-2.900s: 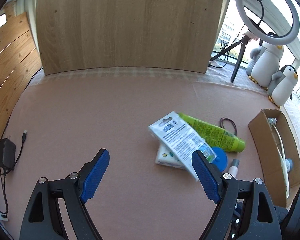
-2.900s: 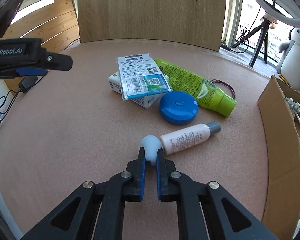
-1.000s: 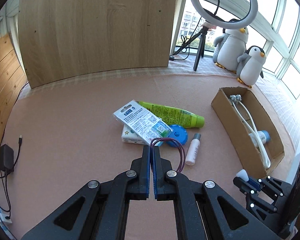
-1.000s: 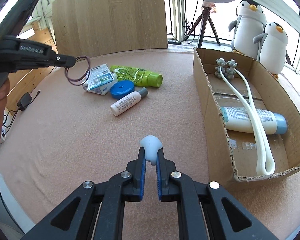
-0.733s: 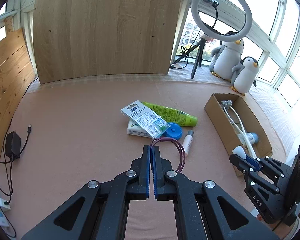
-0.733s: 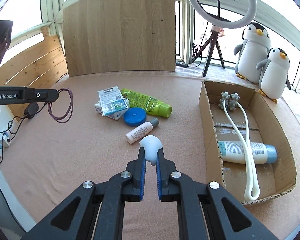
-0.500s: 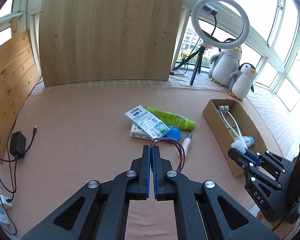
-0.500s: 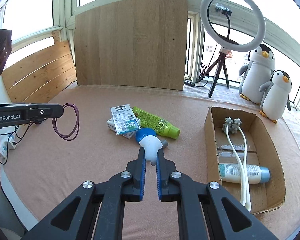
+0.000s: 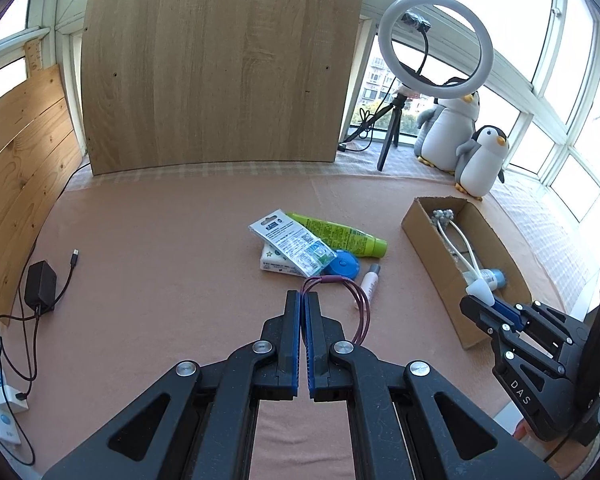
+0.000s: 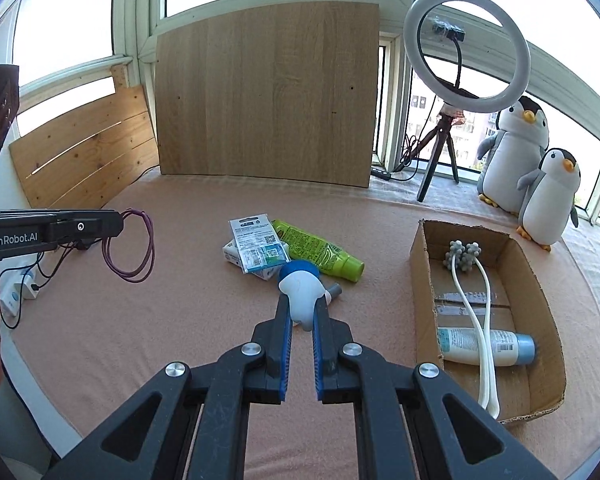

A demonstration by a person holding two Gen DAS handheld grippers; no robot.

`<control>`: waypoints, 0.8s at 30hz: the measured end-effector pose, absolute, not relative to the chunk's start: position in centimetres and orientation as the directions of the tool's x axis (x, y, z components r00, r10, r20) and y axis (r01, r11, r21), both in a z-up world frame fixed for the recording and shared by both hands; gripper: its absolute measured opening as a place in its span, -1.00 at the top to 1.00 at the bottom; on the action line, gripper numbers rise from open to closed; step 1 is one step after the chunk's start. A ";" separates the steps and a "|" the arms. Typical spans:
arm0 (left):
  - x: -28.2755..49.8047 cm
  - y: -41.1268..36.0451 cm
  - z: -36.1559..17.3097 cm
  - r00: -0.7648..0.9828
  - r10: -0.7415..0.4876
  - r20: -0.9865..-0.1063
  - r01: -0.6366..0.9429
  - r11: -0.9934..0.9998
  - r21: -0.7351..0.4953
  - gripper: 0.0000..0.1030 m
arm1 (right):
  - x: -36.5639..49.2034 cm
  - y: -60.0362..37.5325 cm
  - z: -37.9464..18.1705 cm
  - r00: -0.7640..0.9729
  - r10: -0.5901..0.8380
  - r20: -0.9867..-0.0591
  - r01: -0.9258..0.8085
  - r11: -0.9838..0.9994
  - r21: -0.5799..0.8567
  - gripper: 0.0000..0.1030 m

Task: Organize objects
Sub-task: 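Carry the foam piece to the box and drop it in with the right gripper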

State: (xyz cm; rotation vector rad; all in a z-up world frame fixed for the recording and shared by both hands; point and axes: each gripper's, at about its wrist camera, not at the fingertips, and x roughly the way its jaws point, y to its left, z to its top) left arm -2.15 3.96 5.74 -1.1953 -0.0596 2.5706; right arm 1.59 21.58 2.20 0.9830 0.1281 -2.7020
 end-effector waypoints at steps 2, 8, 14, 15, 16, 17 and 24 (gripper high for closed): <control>-2.2 4.7 5.7 -0.602 0.296 -0.742 -0.271 -0.949 -0.158 0.96 | 1.8 21.9 2.3 -0.740 -0.209 -0.639 0.265 -0.964 0.008 0.84; -2.5 8.0 5.7 -0.577 0.330 -0.747 -0.340 -0.929 -0.148 0.96 | 2.4 23.9 2.3 -0.753 -0.177 -0.634 0.215 -0.977 0.017 0.84; -3.0 12.2 5.6 -0.545 0.372 -0.751 -0.426 -0.895 -0.134 0.96 | 2.9 26.9 2.0 -0.761 -0.126 -0.636 0.144 -0.989 0.024 0.84; -3.1 12.9 5.7 -0.539 0.381 -0.751 -0.441 -0.888 -0.133 0.96 | 2.9 27.4 1.9 -0.762 -0.118 -0.636 0.132 -0.991 0.026 0.84; -3.2 13.7 5.6 -0.533 0.389 -0.751 -0.457 -0.880 -0.132 0.96 | 3.0 28.0 1.9 -0.764 -0.109 -0.636 0.119 -0.993 0.027 0.84; -3.3 14.5 5.6 -0.527 0.397 -0.751 -0.472 -0.872 -0.129 0.96 | 3.0 28.5 1.9 -0.765 -0.101 -0.636 0.107 -0.994 0.029 0.84; -4.5 20.7 5.6 -0.483 0.448 -0.752 -0.573 -0.811 -0.115 0.96 | 3.4 32.1 1.6 -0.769 -0.039 -0.638 0.019 -0.999 0.038 0.84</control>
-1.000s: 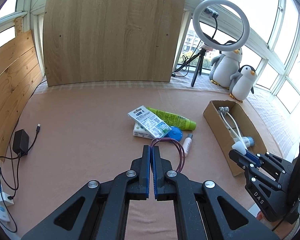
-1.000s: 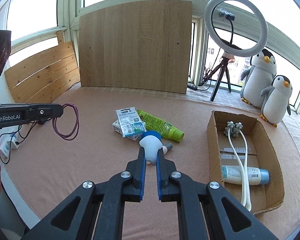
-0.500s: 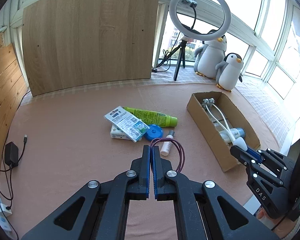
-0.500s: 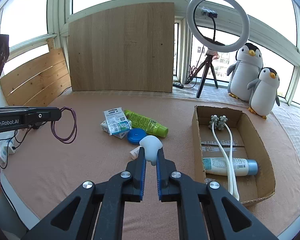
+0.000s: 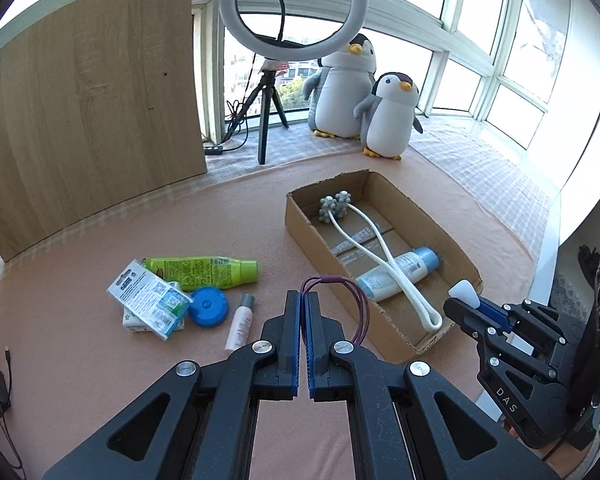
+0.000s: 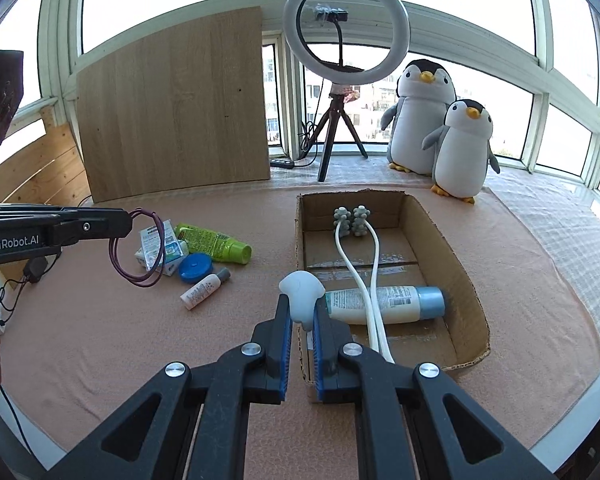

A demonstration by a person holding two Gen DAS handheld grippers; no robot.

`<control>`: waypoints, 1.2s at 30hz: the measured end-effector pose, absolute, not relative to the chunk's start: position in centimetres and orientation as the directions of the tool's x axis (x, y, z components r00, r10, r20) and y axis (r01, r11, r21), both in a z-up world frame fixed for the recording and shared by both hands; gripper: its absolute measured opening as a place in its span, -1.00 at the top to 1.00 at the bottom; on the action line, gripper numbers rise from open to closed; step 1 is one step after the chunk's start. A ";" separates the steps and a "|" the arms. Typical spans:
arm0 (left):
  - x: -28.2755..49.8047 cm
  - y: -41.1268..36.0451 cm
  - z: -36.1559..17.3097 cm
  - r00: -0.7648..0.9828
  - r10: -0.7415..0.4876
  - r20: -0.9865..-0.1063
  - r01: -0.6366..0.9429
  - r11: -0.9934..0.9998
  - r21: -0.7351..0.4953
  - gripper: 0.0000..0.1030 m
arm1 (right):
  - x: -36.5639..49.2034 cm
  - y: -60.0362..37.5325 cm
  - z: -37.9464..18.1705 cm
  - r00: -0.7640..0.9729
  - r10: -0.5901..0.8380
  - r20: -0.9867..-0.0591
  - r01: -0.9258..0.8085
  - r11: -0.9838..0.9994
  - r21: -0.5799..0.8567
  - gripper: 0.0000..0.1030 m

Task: Organize objects
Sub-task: 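Carry the foam piece to the box and drop it in with the right gripper, then open the right gripper over the box while the left releases the purple hair tie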

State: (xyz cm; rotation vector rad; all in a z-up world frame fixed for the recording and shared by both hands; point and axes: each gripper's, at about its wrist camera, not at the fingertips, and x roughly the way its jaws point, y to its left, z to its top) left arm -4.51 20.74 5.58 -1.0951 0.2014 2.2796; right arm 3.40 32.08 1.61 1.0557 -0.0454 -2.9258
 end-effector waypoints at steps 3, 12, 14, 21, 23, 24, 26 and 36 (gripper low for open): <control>-5.1 23.2 5.6 -0.465 0.467 -0.752 -0.607 -0.787 -0.114 0.96 | 3.5 33.7 1.4 -0.767 -0.009 -0.641 -0.023 -0.999 0.042 0.84; -6.4 30.2 4.7 -0.401 0.509 -0.762 -0.679 -0.723 -0.126 0.96 | 3.1 38.3 0.4 -0.746 0.060 -0.663 -0.124 -0.991 0.050 0.84; -6.7 31.3 4.4 -0.391 0.513 -0.764 -0.686 -0.716 -0.129 0.96 | 2.9 39.2 0.2 -0.739 0.068 -0.670 -0.136 -0.989 0.049 0.84; -8.1 33.9 3.4 -0.368 0.512 -0.776 -0.689 -0.711 -0.142 0.96 | 1.4 41.3 -0.1 -0.730 0.076 -0.680 -0.148 -0.988 0.048 0.83; -8.5 34.5 2.8 -0.358 0.509 -0.782 -0.688 -0.710 -0.147 0.94 | 0.8 41.7 -0.2 -0.729 0.076 -0.681 -0.148 -0.988 0.049 0.83; -8.7 34.8 2.4 -0.352 0.500 -0.791 -0.687 -0.712 -0.144 0.78 | 0.6 41.9 -0.3 -0.728 0.076 -0.681 -0.148 -0.988 0.048 0.81; -9.0 34.9 2.0 -0.350 0.488 -0.800 -0.679 -0.720 -0.143 0.21 | -0.1 42.2 -0.6 -0.717 0.084 -0.692 -0.153 -0.987 0.039 0.61; -11.5 28.7 2.3 -0.451 0.448 -0.772 -0.570 -0.810 -0.137 -0.26 | -0.4 42.3 -1.2 -0.711 0.085 -0.698 -0.175 -0.983 0.059 0.33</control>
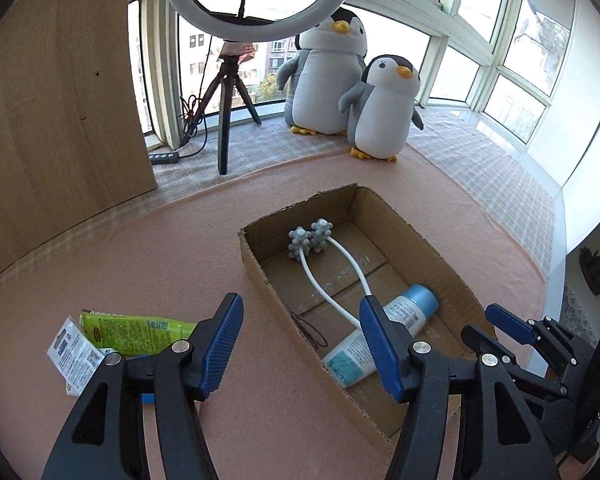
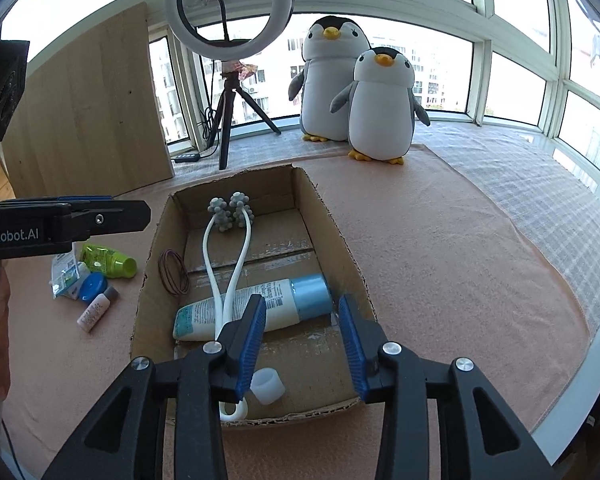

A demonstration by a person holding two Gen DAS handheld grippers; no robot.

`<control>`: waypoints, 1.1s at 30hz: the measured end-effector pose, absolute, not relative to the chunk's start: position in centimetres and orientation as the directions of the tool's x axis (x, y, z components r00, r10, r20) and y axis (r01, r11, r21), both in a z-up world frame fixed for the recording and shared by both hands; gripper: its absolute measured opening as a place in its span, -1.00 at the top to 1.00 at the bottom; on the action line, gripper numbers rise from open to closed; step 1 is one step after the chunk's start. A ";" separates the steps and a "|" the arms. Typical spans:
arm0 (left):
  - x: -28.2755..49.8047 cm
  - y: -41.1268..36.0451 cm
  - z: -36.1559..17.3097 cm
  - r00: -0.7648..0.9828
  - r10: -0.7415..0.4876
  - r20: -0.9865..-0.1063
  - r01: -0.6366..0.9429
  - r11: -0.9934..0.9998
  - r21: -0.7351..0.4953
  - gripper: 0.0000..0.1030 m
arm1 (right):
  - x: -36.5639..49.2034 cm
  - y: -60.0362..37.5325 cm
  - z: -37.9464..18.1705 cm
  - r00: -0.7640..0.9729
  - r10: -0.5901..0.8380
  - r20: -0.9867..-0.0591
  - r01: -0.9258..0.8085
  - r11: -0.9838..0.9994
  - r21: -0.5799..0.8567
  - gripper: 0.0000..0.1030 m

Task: Organize objects
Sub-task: 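Open the right gripper over the box while the left releases the purple hair tie, then grasp the small white grey-capped lotion bottle with the right gripper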

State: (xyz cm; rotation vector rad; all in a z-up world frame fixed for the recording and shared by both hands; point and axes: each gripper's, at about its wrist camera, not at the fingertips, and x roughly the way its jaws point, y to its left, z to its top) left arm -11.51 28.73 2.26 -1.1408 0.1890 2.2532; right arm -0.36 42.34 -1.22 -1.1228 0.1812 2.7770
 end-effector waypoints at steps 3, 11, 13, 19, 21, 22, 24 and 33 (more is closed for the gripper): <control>-12.6 25.0 2.4 -0.493 0.415 -0.764 -0.506 -0.852 -0.137 -0.32 | -0.6 41.7 -1.0 -0.713 0.080 -0.697 -0.163 -0.985 0.054 0.33; -13.8 13.6 2.6 -0.572 0.308 -0.760 -0.315 -0.938 -0.143 -0.42 | -1.6 38.4 -0.4 -0.723 0.045 -0.689 -0.108 -0.993 0.049 0.33; -13.5 10.7 2.3 -0.584 0.284 -0.760 -0.271 -0.951 -0.147 -0.45 | -2.1 36.9 -0.2 -0.723 0.019 -0.691 -0.072 -0.996 0.047 0.33; -12.5 4.2 1.6 -0.595 0.238 -0.768 -0.182 -0.970 -0.160 -0.47 | -3.5 30.8 -0.5 -0.712 -0.052 -0.701 0.042 -0.999 0.032 0.33; -12.2 2.4 1.4 -0.598 0.230 -0.768 -0.149 -0.973 -0.176 -0.48 | -4.0 28.5 -0.9 -0.699 -0.082 -0.710 0.088 -0.996 0.028 0.33; -12.1 1.7 1.3 -0.600 0.224 -0.768 -0.133 -0.975 -0.180 -0.48 | -4.3 27.4 -1.2 -0.687 -0.094 -0.721 0.112 -0.993 0.023 0.33; -11.7 0.4 1.1 -0.604 0.213 -0.768 -0.107 -0.977 -0.186 -0.48 | -4.9 25.5 -2.0 -0.660 -0.127 -0.740 0.158 -0.987 0.028 0.32; -10.2 -3.2 0.1 -0.601 0.187 -0.777 -0.042 -0.978 -0.204 -0.49 | -7.5 19.6 -6.8 -0.509 -0.228 -0.830 0.262 -0.959 0.103 0.26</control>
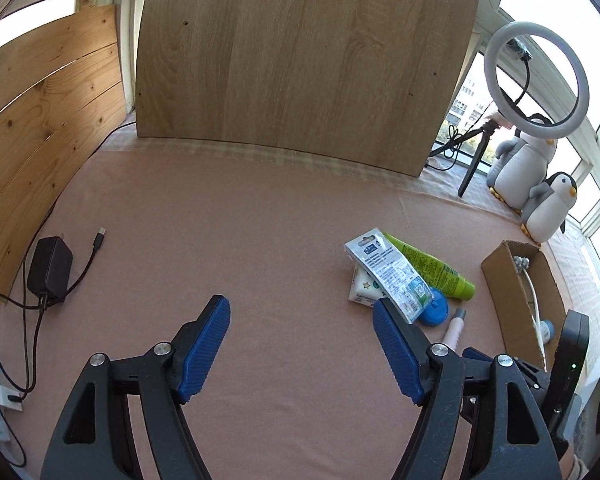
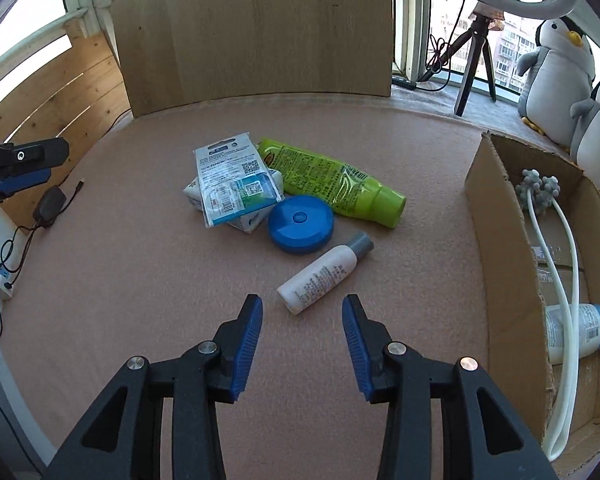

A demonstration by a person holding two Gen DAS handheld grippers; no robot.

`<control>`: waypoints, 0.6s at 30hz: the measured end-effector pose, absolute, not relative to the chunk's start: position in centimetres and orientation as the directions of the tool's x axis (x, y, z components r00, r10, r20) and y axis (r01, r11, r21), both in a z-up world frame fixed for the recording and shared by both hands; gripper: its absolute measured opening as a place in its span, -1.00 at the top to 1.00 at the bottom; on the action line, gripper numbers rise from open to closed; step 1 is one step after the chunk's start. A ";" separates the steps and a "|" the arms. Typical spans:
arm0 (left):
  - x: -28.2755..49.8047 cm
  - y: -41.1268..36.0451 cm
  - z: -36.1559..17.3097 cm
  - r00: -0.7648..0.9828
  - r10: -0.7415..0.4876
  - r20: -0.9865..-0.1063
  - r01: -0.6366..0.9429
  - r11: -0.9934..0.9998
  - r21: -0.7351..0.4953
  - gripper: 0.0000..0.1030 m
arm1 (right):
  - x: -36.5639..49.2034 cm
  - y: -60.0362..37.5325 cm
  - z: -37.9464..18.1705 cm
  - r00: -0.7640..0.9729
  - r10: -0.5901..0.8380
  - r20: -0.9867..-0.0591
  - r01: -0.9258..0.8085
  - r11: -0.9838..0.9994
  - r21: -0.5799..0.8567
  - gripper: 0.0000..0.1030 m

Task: Organize objects
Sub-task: 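Grasp the small white grey-capped lotion bottle with the right gripper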

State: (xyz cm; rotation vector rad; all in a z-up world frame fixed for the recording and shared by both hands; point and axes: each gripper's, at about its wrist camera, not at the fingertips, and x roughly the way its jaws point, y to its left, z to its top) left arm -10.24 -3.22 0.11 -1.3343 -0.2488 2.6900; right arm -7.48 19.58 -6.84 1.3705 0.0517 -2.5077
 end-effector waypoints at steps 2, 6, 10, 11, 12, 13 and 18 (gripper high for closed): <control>-10.0 -3.7 0.0 -0.601 0.186 -0.777 -0.033 -0.978 -0.208 -0.49 | -8.0 19.3 -7.8 -0.481 -0.246 -0.842 0.241 -0.960 0.142 0.25; -9.3 -4.2 -0.1 -0.599 0.181 -0.780 -0.023 -0.978 -0.209 -0.49 | -9.4 19.3 -8.8 -0.460 -0.259 -0.849 0.171 -0.965 0.201 0.18; -8.8 -4.3 -0.2 -0.596 0.179 -0.783 -0.021 -0.978 -0.207 -0.49 | -10.4 19.1 -8.8 -0.501 -0.205 -0.841 0.121 -0.979 0.166 0.19; -8.7 -4.3 -0.2 -0.596 0.179 -0.783 -0.021 -0.978 -0.208 -0.49 | -10.5 19.0 -8.9 -0.502 -0.190 -0.844 0.117 -0.981 0.152 0.22; -8.6 -4.3 -0.2 -0.595 0.179 -0.784 -0.020 -0.978 -0.208 -0.49 | -10.5 19.0 -8.9 -0.500 -0.177 -0.848 0.115 -0.984 0.138 0.32; -8.6 -4.3 -0.3 -0.592 0.180 -0.785 -0.021 -0.978 -0.208 -0.49 | -10.5 19.1 -8.8 -0.504 -0.165 -0.848 0.112 -0.986 0.125 0.39; -8.2 -2.9 -0.9 -0.564 0.204 -0.800 -0.045 -0.975 -0.216 -0.53 | -9.7 19.6 -8.7 -0.500 -0.151 -0.853 0.137 -0.986 0.094 0.63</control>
